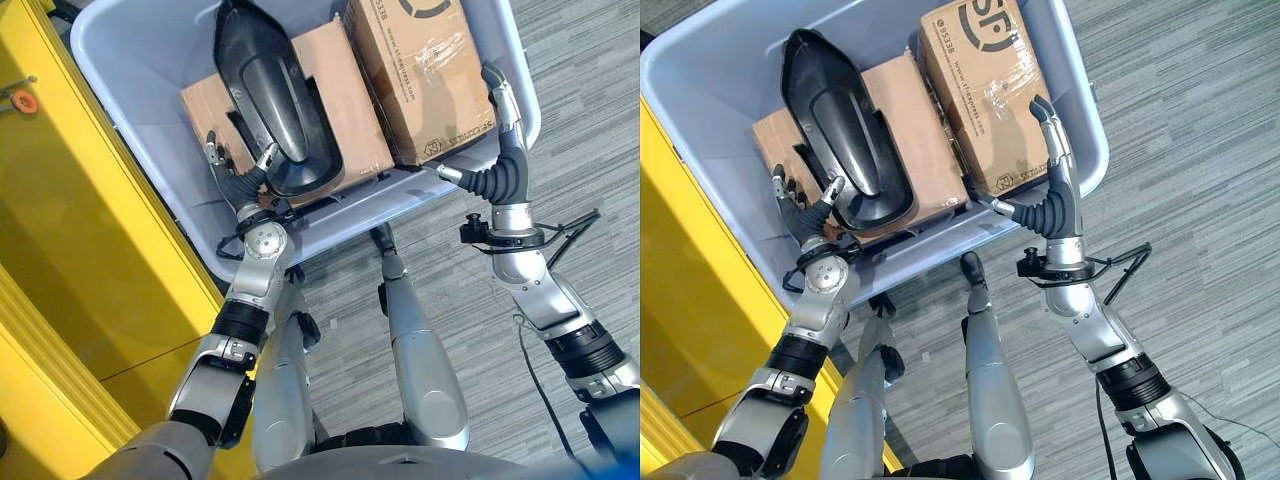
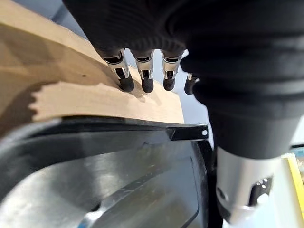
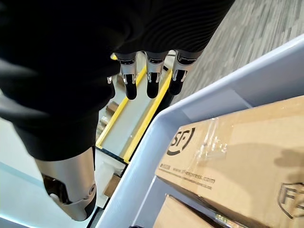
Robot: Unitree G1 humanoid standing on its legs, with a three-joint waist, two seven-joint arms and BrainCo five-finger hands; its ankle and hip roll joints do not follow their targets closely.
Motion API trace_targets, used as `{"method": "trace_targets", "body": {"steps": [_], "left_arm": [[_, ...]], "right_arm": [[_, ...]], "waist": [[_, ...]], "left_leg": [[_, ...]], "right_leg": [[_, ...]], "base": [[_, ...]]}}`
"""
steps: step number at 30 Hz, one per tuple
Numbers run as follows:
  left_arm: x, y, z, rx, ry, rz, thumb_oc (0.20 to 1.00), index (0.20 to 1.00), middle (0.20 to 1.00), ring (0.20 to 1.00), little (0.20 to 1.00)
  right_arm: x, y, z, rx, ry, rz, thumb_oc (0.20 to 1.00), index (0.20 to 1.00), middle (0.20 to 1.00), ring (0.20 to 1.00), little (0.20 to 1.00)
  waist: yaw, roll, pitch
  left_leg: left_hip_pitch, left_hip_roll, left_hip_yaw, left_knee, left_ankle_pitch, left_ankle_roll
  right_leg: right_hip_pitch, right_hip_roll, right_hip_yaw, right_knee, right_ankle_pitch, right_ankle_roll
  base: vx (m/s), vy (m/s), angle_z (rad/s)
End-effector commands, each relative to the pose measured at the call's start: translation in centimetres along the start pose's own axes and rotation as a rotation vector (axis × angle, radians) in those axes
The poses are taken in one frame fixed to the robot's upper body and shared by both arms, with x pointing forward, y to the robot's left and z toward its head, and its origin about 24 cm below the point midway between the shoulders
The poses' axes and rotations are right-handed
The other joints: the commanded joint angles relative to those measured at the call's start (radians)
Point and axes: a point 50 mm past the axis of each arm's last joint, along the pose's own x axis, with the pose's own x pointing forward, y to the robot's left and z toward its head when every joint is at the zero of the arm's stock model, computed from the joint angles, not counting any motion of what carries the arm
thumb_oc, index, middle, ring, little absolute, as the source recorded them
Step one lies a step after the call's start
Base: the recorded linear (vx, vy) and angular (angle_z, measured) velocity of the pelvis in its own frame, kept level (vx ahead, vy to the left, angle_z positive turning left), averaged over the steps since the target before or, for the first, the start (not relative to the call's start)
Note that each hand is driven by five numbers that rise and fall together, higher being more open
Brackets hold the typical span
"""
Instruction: Move parts from the plastic box to the shelf.
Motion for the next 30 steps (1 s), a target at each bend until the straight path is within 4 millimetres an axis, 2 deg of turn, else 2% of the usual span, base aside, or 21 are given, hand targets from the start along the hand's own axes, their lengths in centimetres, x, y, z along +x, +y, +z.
{"method": "trace_targets", "body": {"steps": [1,6,9,12,13,14,15,17,21,24,26,27,28,30], "left_arm": [[1.2,-1.7,-0.9,0.002,0.097,0.007,1.000,1.000,1.000,1.000,1.000],[0.6,-4.2,-1.3,0.084,0.112,-0.087,1.000,1.000,1.000,1.000,1.000],[0.2,-5.3,-1.1,0.103,0.099,-0.131,1.000,1.000,1.000,1.000,1.000],[-0.3,-6.1,-1.9,0.182,0.116,-0.183,1.000,1.000,1.000,1.000,1.000],[-0.4,-6.0,-2.3,0.197,0.129,-0.188,0.736,0.736,0.736,0.736,0.736],[-0.5,-5.9,-2.6,0.216,0.140,-0.188,0.551,0.551,0.551,0.551,0.551],[-0.5,-5.8,-3.0,0.249,0.152,-0.189,0.200,0.200,0.200,0.200,0.200],[-0.7,-5.2,-4.9,0.327,0.240,-0.173,0.200,0.200,0.200,0.200,0.200],[-0.9,-4.8,-6.1,0.321,0.329,-0.176,0.200,0.200,0.200,0.200,0.200],[-1.0,-4.8,-6.2,0.287,0.353,-0.178,0.200,0.200,0.200,0.200,0.200],[-1.1,-4.8,-6.4,0.161,0.412,-0.167,0.200,0.200,0.200,0.200,0.200],[-1.1,-4.7,-6.4,0.160,0.412,-0.167,0.200,0.200,0.200,0.200,0.200],[-1.0,-5.0,-6.0,0.073,0.424,-0.175,0.200,0.200,0.200,0.200,0.200],[-0.7,-5.0,-5.5,0.018,0.421,-0.170,0.200,0.200,0.200,0.200,0.200]], "right_arm": [[1.2,-0.1,1.6,0.069,-0.074,-0.033,1.000,1.000,1.000,1.000,1.000],[1.2,0.3,1.7,0.080,-0.076,-0.015,1.000,1.000,1.000,1.000,1.000],[1.2,0.5,1.7,0.082,-0.078,-0.004,1.000,1.000,1.000,1.000,1.000],[1.2,0.8,1.7,0.081,-0.073,0.010,1.000,1.000,1.000,1.000,1.000],[1.2,0.9,1.6,0.081,-0.071,0.013,1.000,1.000,1.000,1.000,1.000],[1.1,0.9,1.6,0.082,-0.070,0.017,1.000,1.000,1.000,1.000,1.000],[1.1,1.0,1.6,0.083,-0.069,0.021,1.000,1.000,1.000,1.000,1.000],[1.0,1.1,1.6,0.087,-0.066,0.041,1.000,1.000,1.000,1.000,1.000],[0.8,1.2,1.4,0.101,-0.049,0.052,1.000,1.000,1.000,1.000,1.000],[0.7,1.2,1.4,0.102,-0.043,0.058,1.000,1.000,1.000,1.000,1.000],[0.7,1.1,1.2,0.103,-0.027,0.055,1.000,1.000,1.000,1.000,1.000],[0.7,1.1,1.2,0.103,-0.027,0.055,1.000,1.000,1.000,1.000,1.000],[0.6,1.0,1.0,0.105,-0.012,0.051,1.000,1.000,1.000,1.000,1.000],[0.6,1.1,0.7,0.108,0.008,0.044,1.000,1.000,1.000,1.000,1.000]], "waist": [[0.009,-0.021,-0.007],[-0.003,-0.016,-0.007],[-0.005,-0.015,-0.007],[-0.008,-0.010,-0.007],[-0.008,-0.010,-0.007],[-0.009,-0.009,-0.007],[-0.009,-0.008,-0.007],[-0.013,-0.003,-0.007],[-0.014,0.006,-0.007],[-0.014,0.008,-0.007],[-0.012,0.011,-0.007],[-0.012,0.011,-0.007],[-0.011,0.014,-0.007],[-0.009,0.016,-0.007]], "left_leg": [[0.218,0.073,-0.035,0.013,-0.125,-0.108],[0.214,0.070,-0.032,0.013,-0.123,-0.108],[0.212,0.070,-0.028,0.014,-0.123,-0.108],[0.208,0.069,-0.026,0.016,-0.122,-0.109],[0.208,0.069,-0.025,0.015,-0.122,-0.109],[0.208,0.069,-0.025,0.015,-0.122,-0.109],[0.208,0.070,-0.023,0.014,-0.122,-0.109],[0.209,0.069,-0.021,0.013,-0.120,-0.110],[0.214,0.068,-0.020,0.012,-0.120,-0.111],[0.217,0.068,-0.022,0.012,-0.120,-0.111],[0.220,0.067,-0.028,0.012,-0.119,-0.111],[0.220,0.067,-0.028,0.012,-0.119,-0.111],[0.224,0.066,-0.032,0.012,-0.120,-0.112],[0.228,0.066,-0.036,0.012,-0.121,-0.112]], "right_leg": [[0.001,0.017,-0.048,-0.126,0.194,0.038],[-0.009,0.020,-0.041,-0.123,0.195,0.037],[-0.016,0.023,-0.037,-0.120,0.195,0.037],[-0.025,0.028,-0.031,-0.117,0.197,0.037],[-0.025,0.028,-0.030,-0.118,0.197,0.037],[-0.027,0.029,-0.029,-0.117,0.196,0.037],[-0.028,0.029,-0.029,-0.117,0.196,0.036],[-0.033,0.031,-0.028,-0.113,0.194,0.036],[-0.034,0.034,-0.026,-0.113,0.194,0.035],[-0.033,0.035,-0.027,-0.111,0.193,0.034],[-0.029,0.033,-0.032,-0.111,0.192,0.034],[-0.029,0.033,-0.032,-0.111,0.192,0.034],[-0.026,0.032,-0.035,-0.110,0.191,0.033],[-0.019,0.032,-0.038,-0.109,0.190,0.033]], "base": [[0.00,0.000,0.00],[0.00,0.000,0.00],[0.00,0.000,-0.01],[0.00,0.000,0.00],[0.00,0.000,0.00],[0.00,0.000,0.00],[0.00,0.000,0.00],[0.00,0.000,0.00],[0.00,0.002,-0.04],[0.00,-0.006,-0.06],[0.00,-0.002,0.02],[-0.01,-0.003,0.05],[-0.01,-0.006,0.06],[-0.02,0.000,0.03]]}}
